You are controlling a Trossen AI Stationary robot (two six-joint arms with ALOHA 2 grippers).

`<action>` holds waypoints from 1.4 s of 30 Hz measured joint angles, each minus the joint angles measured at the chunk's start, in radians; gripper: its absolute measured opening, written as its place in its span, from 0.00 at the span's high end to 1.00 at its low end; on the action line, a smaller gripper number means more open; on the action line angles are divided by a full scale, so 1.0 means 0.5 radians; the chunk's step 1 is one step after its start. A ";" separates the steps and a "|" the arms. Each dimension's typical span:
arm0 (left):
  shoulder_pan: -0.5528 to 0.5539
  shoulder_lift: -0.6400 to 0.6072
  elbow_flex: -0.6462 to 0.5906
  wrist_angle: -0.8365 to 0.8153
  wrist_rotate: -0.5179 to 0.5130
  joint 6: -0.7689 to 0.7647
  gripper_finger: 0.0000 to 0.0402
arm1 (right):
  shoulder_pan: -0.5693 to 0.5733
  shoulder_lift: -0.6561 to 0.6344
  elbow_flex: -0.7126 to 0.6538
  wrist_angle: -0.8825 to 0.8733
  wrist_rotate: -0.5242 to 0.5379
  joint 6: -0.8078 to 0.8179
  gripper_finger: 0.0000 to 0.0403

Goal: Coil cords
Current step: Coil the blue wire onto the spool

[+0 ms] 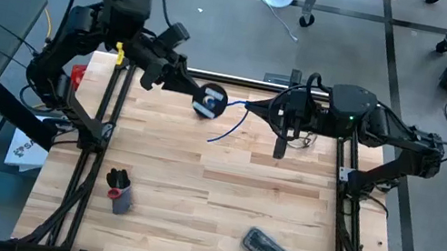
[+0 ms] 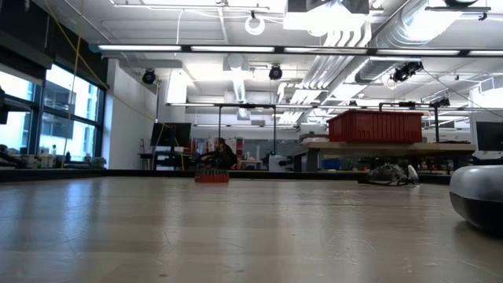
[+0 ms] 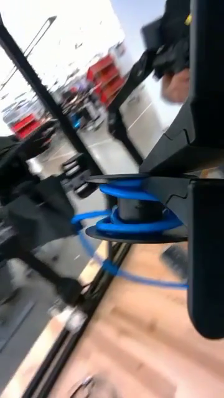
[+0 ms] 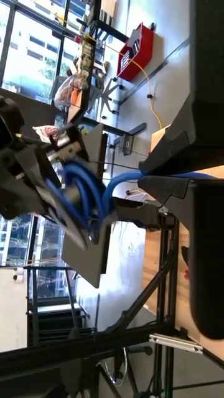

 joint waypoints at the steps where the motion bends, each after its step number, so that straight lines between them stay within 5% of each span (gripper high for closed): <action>1: 0.000 0.011 0.000 -0.008 0.051 -0.024 1.00 | -0.002 0.000 0.000 0.000 0.000 -0.004 1.00; 13: -0.020 0.229 0.000 0.114 0.568 -0.218 1.00 | -0.080 -0.006 0.000 0.091 -0.118 -0.006 1.00; 22: -0.027 0.400 0.000 0.940 0.950 -0.652 1.00 | -0.088 -0.007 0.001 0.166 -0.174 -0.004 1.00; 31: -0.025 0.494 -0.002 1.576 1.064 -1.012 1.00 | -0.088 -0.008 0.002 0.362 -0.174 0.002 0.99; 42: -0.029 0.545 0.000 2.242 1.044 -1.223 1.00 | -0.091 -0.006 0.001 0.452 0.030 0.003 0.68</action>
